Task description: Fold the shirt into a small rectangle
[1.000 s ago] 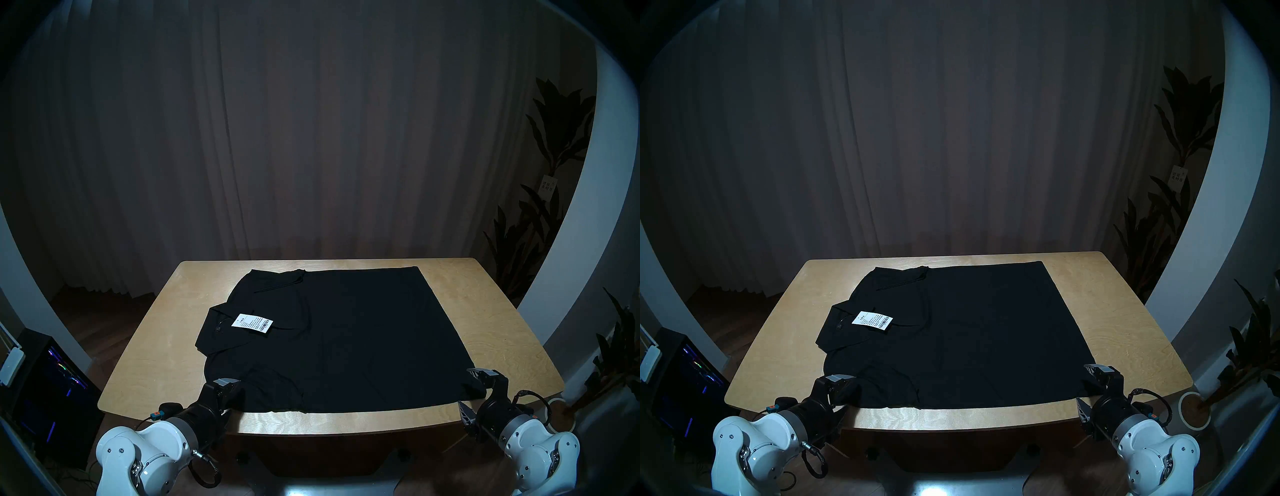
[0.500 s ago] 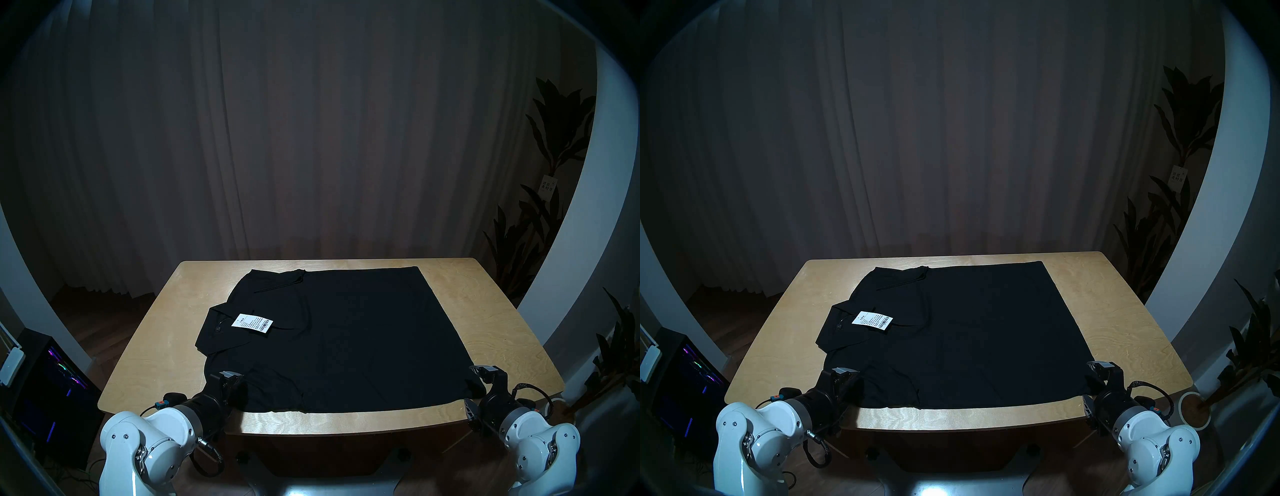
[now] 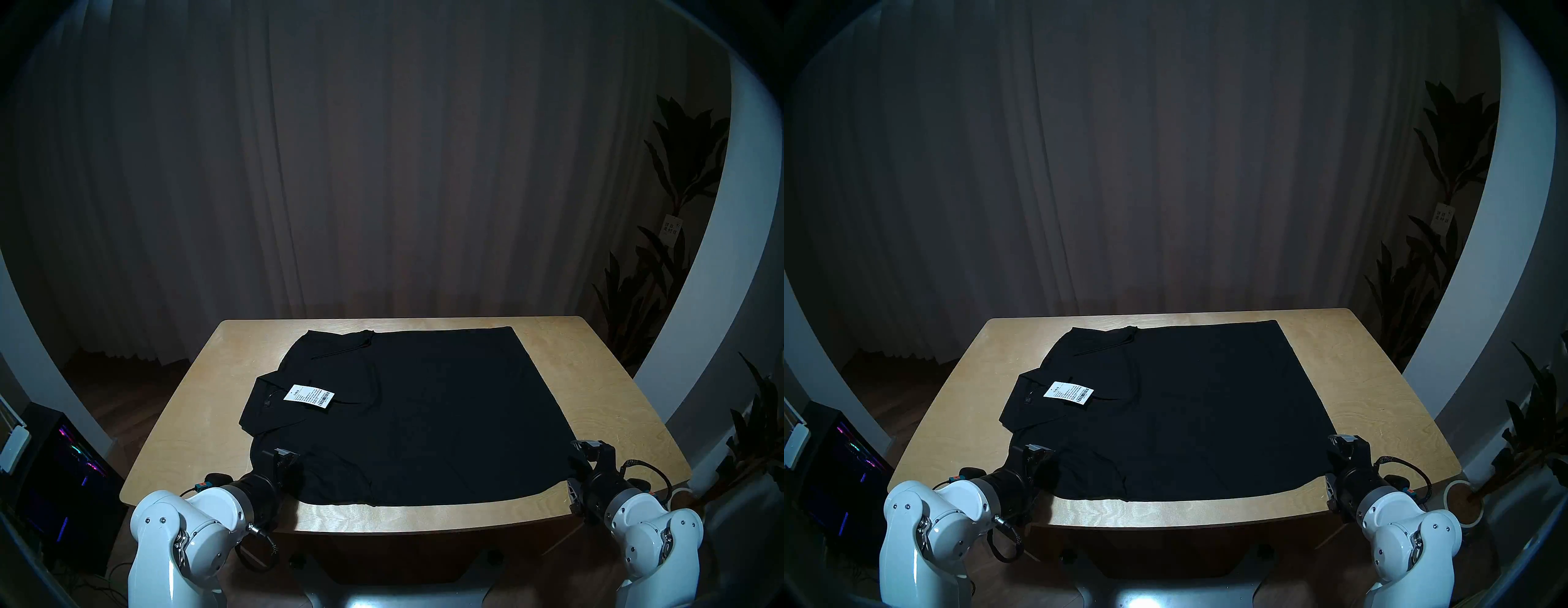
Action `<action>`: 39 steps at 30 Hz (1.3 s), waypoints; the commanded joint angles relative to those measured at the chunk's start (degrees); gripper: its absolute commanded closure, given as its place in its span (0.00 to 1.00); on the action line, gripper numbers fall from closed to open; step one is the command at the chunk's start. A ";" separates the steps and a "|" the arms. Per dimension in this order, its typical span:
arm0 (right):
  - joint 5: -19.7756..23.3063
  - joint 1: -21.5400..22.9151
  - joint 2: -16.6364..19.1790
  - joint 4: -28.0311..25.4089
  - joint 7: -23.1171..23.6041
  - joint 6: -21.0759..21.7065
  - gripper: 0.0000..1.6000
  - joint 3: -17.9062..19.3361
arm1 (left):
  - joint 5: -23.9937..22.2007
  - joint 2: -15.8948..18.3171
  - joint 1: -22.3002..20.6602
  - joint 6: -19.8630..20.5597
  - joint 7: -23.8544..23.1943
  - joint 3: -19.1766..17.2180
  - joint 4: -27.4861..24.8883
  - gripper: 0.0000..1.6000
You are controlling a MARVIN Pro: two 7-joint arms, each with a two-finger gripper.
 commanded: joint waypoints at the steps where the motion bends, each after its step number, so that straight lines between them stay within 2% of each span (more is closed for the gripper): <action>1: -0.73 0.33 0.02 2.13 -0.47 -0.54 0.00 -0.32 | 1.03 0.17 -0.27 -0.67 1.79 0.13 2.37 0.00; 2: -0.75 0.47 0.11 2.22 -0.55 -0.62 0.00 -0.27 | 1.02 0.15 -0.33 -0.82 1.84 0.10 2.37 0.01; 3: -0.72 0.59 0.19 2.31 -0.64 -0.67 0.00 -0.22 | 0.89 0.18 -0.39 -0.84 1.97 0.02 2.25 0.13; 4: -1.63 0.88 0.37 2.28 -1.59 -1.34 0.02 -0.37 | 0.78 0.16 -0.41 -0.93 1.99 -0.04 2.07 0.15; 5: -2.06 1.21 0.48 2.46 -2.06 -1.74 0.03 -0.47 | 0.56 0.10 -0.41 -0.94 1.84 -0.14 1.98 0.26; 6: -1.56 1.83 0.56 3.02 -2.74 -2.00 0.03 -0.30 | 0.45 0.13 -0.37 -0.92 1.08 -0.26 1.93 0.30; 8: -1.96 2.60 1.12 3.93 -2.74 -2.26 0.11 -0.30 | 0.60 -0.04 -0.77 -1.55 1.74 -0.35 1.86 0.49; 9: -2.12 2.96 1.39 4.36 -2.77 -2.31 0.16 -0.34 | 0.58 -0.03 -0.99 -1.69 2.04 -0.42 1.94 0.52; 10: -2.25 3.43 1.65 4.97 -2.80 -2.39 0.16 -0.42 | 0.54 0.05 -1.12 -1.74 2.13 -0.47 2.04 0.52; 11: -2.39 3.79 1.85 5.44 -2.84 -2.46 0.32 -0.53 | 0.56 0.13 -1.21 -1.77 2.28 -0.47 2.07 0.53; 13: -2.61 4.36 2.21 6.14 -3.02 -2.53 0.52 -0.75 | 0.53 0.28 -1.45 -1.87 2.70 -0.51 2.10 0.55; 14: -3.16 4.60 2.27 6.23 -3.12 -2.86 0.55 -1.00 | 0.51 0.31 -1.56 -1.95 2.80 -0.62 2.06 0.58; 15: -3.27 4.90 2.25 6.32 -3.50 -3.13 0.60 -1.11 | 0.39 0.32 -1.82 -2.09 3.10 -0.79 2.00 0.66; 16: -2.99 5.35 2.31 6.46 -3.90 -3.21 0.59 -1.09 | 0.33 0.30 -2.17 -2.31 3.15 -1.06 2.02 0.71; 17: -2.96 5.64 2.41 6.46 -4.15 -3.32 0.58 -1.12 | 0.46 0.35 -2.39 -2.43 2.83 -1.21 2.00 0.98; 20: -2.68 6.37 2.84 6.18 -3.95 -3.33 0.66 -0.97 | -0.12 0.06 -2.95 -2.68 2.83 -1.49 1.86 1.00; 21: -2.43 6.58 3.00 6.13 -3.86 -3.20 0.73 -0.82 | -0.24 0.01 -3.01 -2.67 2.80 -1.45 1.90 1.00; 23: -1.94 7.00 3.44 5.76 -3.74 -2.98 1.00 -0.37 | -0.70 -0.60 -3.35 -3.19 3.24 -1.45 2.19 1.00; 26: -1.32 7.67 4.36 5.24 -3.42 -2.44 1.00 0.35 | -0.65 -0.60 -4.14 -3.56 2.33 -1.77 2.71 1.00; 39: 0.36 11.51 8.47 4.81 -3.04 -0.61 1.00 2.60 | -1.21 1.61 -8.13 -2.85 3.77 -3.15 2.57 1.00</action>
